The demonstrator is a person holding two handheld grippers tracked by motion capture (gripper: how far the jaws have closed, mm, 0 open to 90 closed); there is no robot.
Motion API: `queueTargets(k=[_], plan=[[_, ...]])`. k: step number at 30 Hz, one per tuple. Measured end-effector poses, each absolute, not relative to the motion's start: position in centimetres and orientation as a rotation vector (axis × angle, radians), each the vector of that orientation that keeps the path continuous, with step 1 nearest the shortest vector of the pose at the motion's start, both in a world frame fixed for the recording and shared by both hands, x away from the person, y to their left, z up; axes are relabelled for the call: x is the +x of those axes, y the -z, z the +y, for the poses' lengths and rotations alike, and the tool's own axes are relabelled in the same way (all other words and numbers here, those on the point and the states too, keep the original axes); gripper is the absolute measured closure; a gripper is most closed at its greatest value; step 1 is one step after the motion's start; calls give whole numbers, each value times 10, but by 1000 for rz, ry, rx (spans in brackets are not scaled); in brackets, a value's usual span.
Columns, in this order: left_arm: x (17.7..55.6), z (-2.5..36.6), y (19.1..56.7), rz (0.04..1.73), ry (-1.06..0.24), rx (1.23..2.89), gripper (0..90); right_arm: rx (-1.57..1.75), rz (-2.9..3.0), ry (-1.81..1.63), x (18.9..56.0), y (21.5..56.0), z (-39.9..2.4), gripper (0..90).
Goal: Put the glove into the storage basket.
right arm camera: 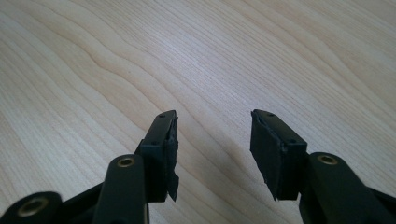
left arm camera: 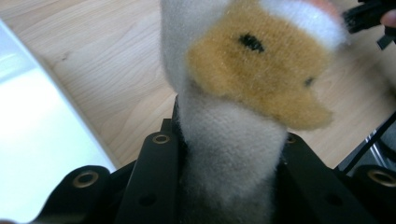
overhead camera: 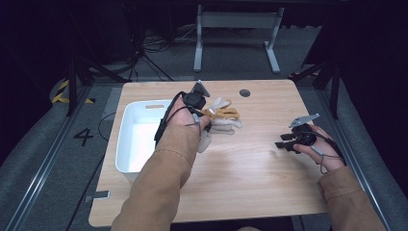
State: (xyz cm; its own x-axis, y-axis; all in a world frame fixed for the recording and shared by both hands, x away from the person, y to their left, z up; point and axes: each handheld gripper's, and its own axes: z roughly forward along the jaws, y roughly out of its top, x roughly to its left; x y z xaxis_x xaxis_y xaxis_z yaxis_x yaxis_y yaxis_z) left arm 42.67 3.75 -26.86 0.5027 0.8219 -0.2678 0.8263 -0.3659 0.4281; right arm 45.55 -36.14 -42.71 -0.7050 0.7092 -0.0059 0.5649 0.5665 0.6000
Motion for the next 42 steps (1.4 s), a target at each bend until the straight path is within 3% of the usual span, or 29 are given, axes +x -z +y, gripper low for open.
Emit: queueTargets(k=[26,42], plan=[[428,89,257,1692,-144,1945,731,1122,2540,-863,455,431,-362,546],[428,126,257,1905,-168,1770,725,1124,2534,-898,453,427,-361,532]])
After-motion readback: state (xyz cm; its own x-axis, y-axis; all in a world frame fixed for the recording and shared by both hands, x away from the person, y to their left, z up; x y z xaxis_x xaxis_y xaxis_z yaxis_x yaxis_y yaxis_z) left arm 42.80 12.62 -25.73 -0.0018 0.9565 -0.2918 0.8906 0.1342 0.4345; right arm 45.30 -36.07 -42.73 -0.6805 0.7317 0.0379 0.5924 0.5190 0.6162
